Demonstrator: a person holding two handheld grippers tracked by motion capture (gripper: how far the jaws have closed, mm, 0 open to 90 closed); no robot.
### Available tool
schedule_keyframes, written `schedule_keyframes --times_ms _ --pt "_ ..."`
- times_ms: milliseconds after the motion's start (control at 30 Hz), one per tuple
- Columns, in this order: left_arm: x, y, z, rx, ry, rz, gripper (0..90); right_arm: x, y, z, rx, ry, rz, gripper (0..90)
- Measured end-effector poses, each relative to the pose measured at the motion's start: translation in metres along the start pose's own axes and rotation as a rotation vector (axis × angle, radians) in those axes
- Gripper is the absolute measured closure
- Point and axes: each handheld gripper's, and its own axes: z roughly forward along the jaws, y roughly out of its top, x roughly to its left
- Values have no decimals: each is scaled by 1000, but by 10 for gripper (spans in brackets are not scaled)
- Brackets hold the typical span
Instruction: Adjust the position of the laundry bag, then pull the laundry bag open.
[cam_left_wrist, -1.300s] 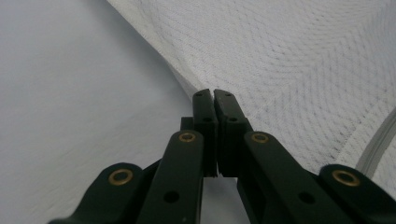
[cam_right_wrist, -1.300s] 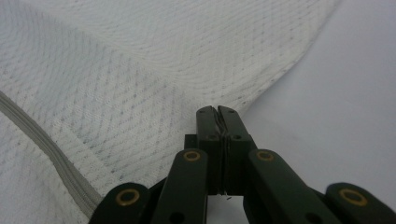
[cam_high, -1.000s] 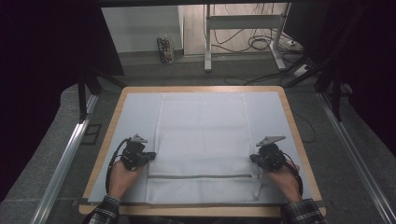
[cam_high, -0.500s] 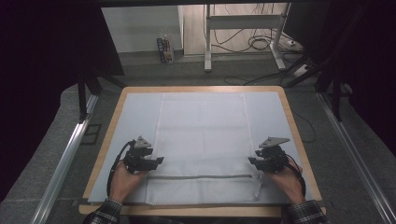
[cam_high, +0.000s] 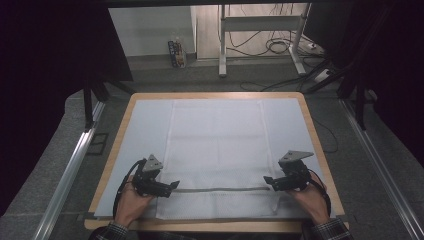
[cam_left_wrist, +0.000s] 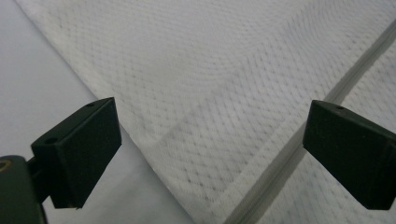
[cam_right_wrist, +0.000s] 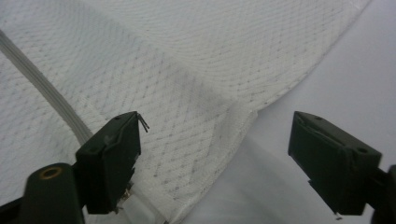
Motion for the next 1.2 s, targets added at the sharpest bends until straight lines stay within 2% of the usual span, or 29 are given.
schedule_keyframes --times_ms 100,233,567,933,1200 --pt "-2 -3 -1 1 13 9 39 1 -2 -2 -11 13 3 120" --pt "-5 -7 -5 -5 34 20 35 4 -4 -4 -7 6 -23 94" --pt "-10 -17 -10 -20 32 5 5 11 -7 -8 -12 19 -44 72" --pt "-8 -18 -10 -14 56 -3 7 13 -16 -13 -7 33 -51 61" --pt "-6 -19 -8 -9 53 -7 10 12 -21 -14 1 27 -49 42"
